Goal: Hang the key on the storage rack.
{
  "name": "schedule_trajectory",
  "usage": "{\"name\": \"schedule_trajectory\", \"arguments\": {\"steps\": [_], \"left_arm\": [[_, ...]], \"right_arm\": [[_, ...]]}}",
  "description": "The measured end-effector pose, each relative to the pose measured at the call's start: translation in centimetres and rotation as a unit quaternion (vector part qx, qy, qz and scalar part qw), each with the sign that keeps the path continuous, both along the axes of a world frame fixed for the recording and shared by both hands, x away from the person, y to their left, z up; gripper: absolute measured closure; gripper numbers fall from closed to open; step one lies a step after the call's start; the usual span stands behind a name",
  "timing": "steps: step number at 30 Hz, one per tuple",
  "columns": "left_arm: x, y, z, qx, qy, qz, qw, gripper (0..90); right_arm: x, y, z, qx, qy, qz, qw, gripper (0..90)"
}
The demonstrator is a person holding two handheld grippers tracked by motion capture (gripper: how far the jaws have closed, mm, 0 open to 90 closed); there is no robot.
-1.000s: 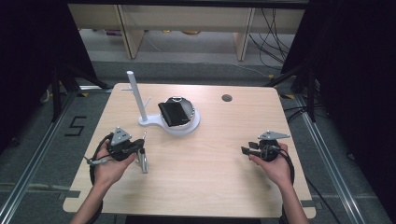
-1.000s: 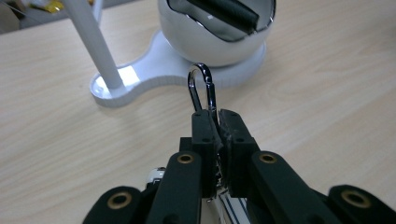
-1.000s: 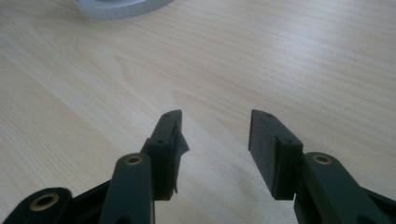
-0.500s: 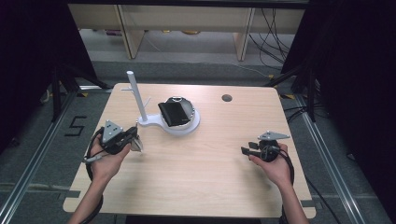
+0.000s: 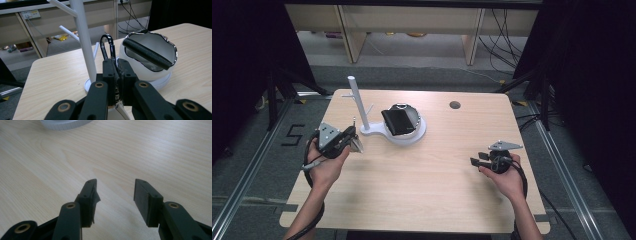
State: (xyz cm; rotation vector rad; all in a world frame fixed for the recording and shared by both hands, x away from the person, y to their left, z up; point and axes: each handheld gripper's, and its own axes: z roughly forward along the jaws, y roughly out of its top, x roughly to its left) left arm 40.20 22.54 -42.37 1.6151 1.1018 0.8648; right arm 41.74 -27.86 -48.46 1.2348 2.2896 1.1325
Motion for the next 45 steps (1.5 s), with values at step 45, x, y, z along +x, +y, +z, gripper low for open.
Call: {"name": "schedule_trajectory", "arguments": {"steps": [45], "left_arm": [[2.8,2.1,3.0,-0.012,-0.040,0.058,0.9974,85.3]], "right_arm": [[0.0,0.3,-0.2,0.000,-0.005,-0.004,1.0000,53.0]]}}
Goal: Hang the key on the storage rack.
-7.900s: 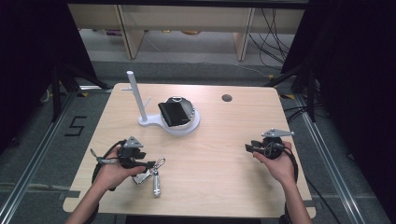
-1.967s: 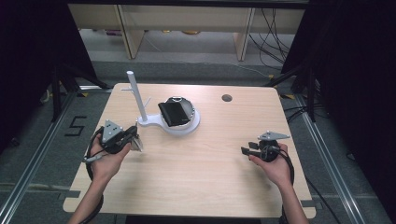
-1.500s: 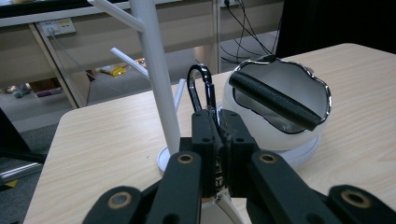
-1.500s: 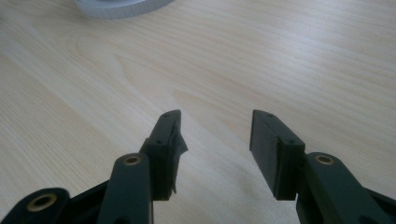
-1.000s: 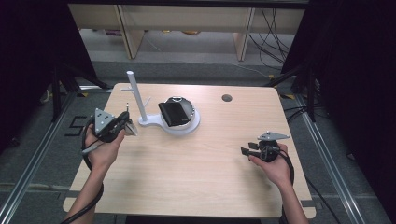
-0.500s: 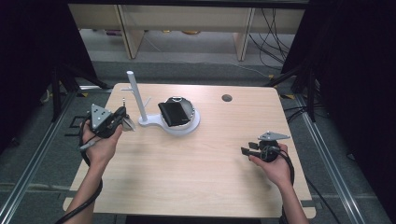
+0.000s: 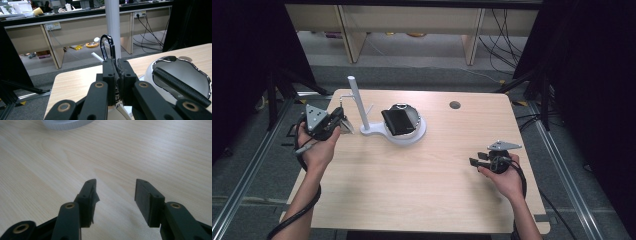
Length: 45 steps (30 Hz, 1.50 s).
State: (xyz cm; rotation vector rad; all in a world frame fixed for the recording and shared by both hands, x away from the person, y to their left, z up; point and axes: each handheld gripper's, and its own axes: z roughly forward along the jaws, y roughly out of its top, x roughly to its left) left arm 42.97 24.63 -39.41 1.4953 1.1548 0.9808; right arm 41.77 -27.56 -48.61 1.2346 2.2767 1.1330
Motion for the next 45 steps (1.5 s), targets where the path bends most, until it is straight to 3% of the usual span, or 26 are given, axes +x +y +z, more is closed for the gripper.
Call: {"name": "schedule_trajectory", "arguments": {"steps": [24,45], "left_arm": [[2.1,-0.1,0.2,0.009,0.002,0.028,0.9996,85.3],[3.3,-1.1,-0.4,0.021,0.010,0.025,0.9994,85.2]], "right_arm": [[0.0,0.1,-0.2,0.006,0.008,0.000,1.0000,52.4],[0.0,-0.1,-0.2,0.005,0.009,-0.002,0.9999,52.0]]}}
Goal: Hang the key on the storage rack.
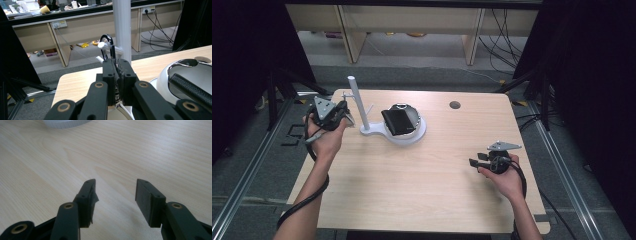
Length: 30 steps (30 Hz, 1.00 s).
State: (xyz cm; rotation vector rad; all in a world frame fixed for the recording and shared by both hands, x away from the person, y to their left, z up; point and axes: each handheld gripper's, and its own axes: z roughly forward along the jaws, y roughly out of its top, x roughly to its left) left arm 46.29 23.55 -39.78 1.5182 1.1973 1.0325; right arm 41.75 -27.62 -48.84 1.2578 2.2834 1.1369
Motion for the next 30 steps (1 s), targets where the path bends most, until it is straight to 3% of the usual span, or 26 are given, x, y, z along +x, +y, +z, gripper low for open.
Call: {"name": "schedule_trajectory", "arguments": {"steps": [7,8,10,30], "left_arm": [[0.4,-0.4,-0.2,0.001,0.001,-0.001,1.0000,85.1],[0.4,-0.5,-0.2,0.001,0.001,-0.001,1.0000,85.2],[0.5,-0.6,-0.3,0.002,0.002,-0.001,1.0000,85.1],[1.8,-1.4,-1.4,0.002,0.028,-0.004,0.9996,84.7]], "right_arm": [[0.0,-0.1,0.0,-0.002,-0.003,0.002,1.0000,51.8],[-0.2,0.1,0.0,0.008,0.008,-0.005,0.9999,51.8],[-0.2,0.1,0.0,0.009,0.009,-0.005,0.9999,51.8],[-0.1,-0.1,-0.1,0.001,-0.001,0.001,1.0000,51.4]]}}
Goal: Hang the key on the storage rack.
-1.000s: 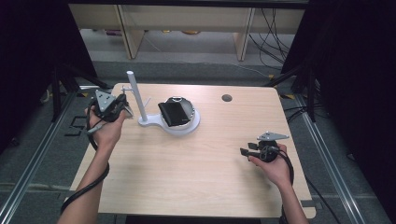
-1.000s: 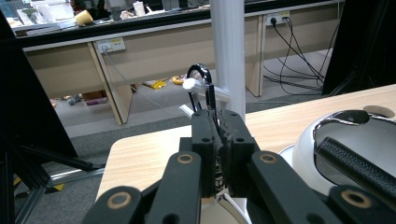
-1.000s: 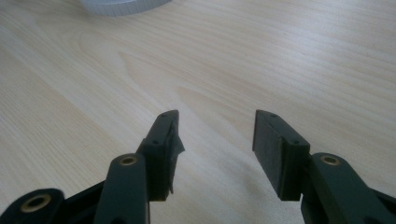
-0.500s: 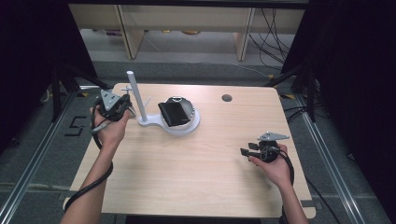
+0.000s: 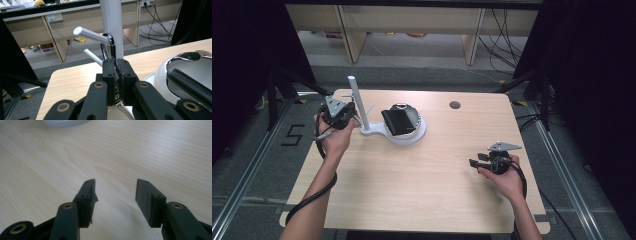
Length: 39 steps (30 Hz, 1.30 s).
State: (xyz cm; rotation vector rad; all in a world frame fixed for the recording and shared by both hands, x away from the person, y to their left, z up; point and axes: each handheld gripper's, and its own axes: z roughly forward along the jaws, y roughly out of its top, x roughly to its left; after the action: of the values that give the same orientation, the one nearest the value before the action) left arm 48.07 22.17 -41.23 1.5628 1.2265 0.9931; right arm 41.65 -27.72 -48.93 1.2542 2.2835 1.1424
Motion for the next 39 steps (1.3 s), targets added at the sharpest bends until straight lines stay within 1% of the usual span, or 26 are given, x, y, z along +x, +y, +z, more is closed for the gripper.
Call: {"name": "schedule_trajectory", "arguments": {"steps": [1,5,6,7,8,9,10,12,13,15,16,17,18,19,20,21,22,23,24,25,26,30,31,33,36,39], "left_arm": [[0.1,0.1,-0.1,-0.001,0.005,-0.002,1.0000,84.4],[0.1,0.1,-0.3,-0.002,0.004,-0.007,1.0000,80.6],[0.0,0.1,-0.3,-0.002,0.002,-0.007,1.0000,78.6],[-0.1,0.1,-0.3,-0.001,0.001,-0.008,1.0000,76.6],[-0.2,0.2,-0.3,-0.001,0.004,-0.009,1.0000,73.4],[-0.3,0.3,-0.3,0.001,0.004,-0.012,0.9999,69.9],[-0.4,0.3,-0.3,0.002,0.004,-0.013,0.9999,67.1],[-0.8,0.5,-0.3,0.000,0.005,-0.016,0.9999,62.4],[-1.0,0.6,-0.3,-0.002,0.003,-0.017,0.9998,60.5],[-1.6,0.7,-0.3,0.000,0.004,-0.021,0.9998,56.7],[-1.8,0.8,-0.4,0.000,0.005,-0.026,0.9997,54.9],[-2.1,1.0,-0.4,-0.001,0.009,-0.032,0.9995,52.9],[-2.4,1.1,-0.6,-0.003,0.011,-0.039,0.9992,51.4],[-2.7,1.2,-0.7,-0.005,0.012,-0.045,0.9989,50.0],[-3.1,1.4,-0.8,-0.009,0.011,-0.050,0.9986,49.1],[-3.4,1.6,-1.0,-0.011,0.010,-0.052,0.9985,48.2],[-3.8,1.8,-1.1,-0.011,0.010,-0.055,0.9984,47.5],[-4.2,2.0,-1.2,-0.012,0.013,-0.057,0.9982,46.8],[-4.6,2.2,-1.4,-0.015,0.013,-0.059,0.9980,46.4],[-4.9,2.4,-1.5,-0.017,0.014,-0.061,0.9979,46.0],[-5.3,2.6,-1.6,-0.015,0.014,-0.062,0.9979,45.7],[-6.9,3.3,-2.3,-0.019,0.010,-0.060,0.9980,45.3],[-7.3,3.5,-2.5,-0.021,0.008,-0.060,0.9980,45.3],[-8.2,3.9,-3.0,-0.024,0.006,-0.054,0.9982,45.3],[-9.6,4.2,-4.2,-0.031,0.004,-0.047,0.9984,45.3],[-11.1,4.2,-5.6,-0.038,0.009,-0.044,0.9983,45.1]], "right_arm": [[0.0,0.0,0.0,0.000,0.000,0.000,1.0000,51.3],[0.0,0.0,0.0,0.002,-0.002,0.000,1.0000,51.0],[0.0,0.0,0.0,0.003,-0.003,-0.001,1.0000,50.9],[0.0,0.1,0.0,0.006,0.003,-0.001,1.0000,50.8],[0.0,0.0,0.0,0.005,-0.001,-0.001,1.0000,50.8],[0.1,0.1,-0.1,0.013,0.002,0.003,0.9999,50.7],[0.1,0.0,-0.1,0.009,-0.005,0.002,0.9999,50.7],[0.1,0.0,-0.1,0.011,-0.005,0.002,0.9999,50.6],[0.0,-0.1,0.0,0.002,-0.003,-0.001,1.0000,50.6],[0.0,-0.1,0.1,0.001,-0.004,-0.003,1.0000,50.5],[0.0,-0.1,0.1,0.003,0.000,-0.004,1.0000,50.5],[0.0,-0.1,0.1,0.005,-0.002,-0.003,1.0000,50.4],[-0.2,0.1,0.1,0.014,0.010,-0.014,0.9998,50.4],[-0.2,0.0,0.1,0.009,0.002,-0.010,0.9999,50.3],[0.0,-0.1,0.0,0.011,-0.002,0.000,0.9999,50.3],[0.0,-0.2,0.1,0.006,-0.004,-0.001,1.0000,50.2],[0.0,-0.2,0.1,0.013,-0.005,0.000,0.9999,50.2],[-0.2,-0.1,0.2,0.009,0.001,-0.009,0.9999,50.1],[-0.1,-0.4,0.3,-0.003,-0.012,-0.006,0.9999,50.1],[0.0,-0.4,0.3,0.003,-0.006,0.002,1.0000,50.1],[-0.1,-0.4,0.3,0.001,-0.010,-0.004,0.9999,50.1],[0.0,-0.5,0.2,0.001,-0.011,-0.001,0.9999,50.0],[0.0,-0.5,0.2,0.002,-0.008,0.000,1.0000,50.0],[0.0,-0.5,0.1,0.005,-0.012,0.000,0.9999,50.0],[-0.1,-0.4,0.1,0.003,-0.011,-0.002,0.9999,49.9],[-0.1,-0.4,0.1,0.001,-0.010,-0.001,0.9999,49.9]]}}
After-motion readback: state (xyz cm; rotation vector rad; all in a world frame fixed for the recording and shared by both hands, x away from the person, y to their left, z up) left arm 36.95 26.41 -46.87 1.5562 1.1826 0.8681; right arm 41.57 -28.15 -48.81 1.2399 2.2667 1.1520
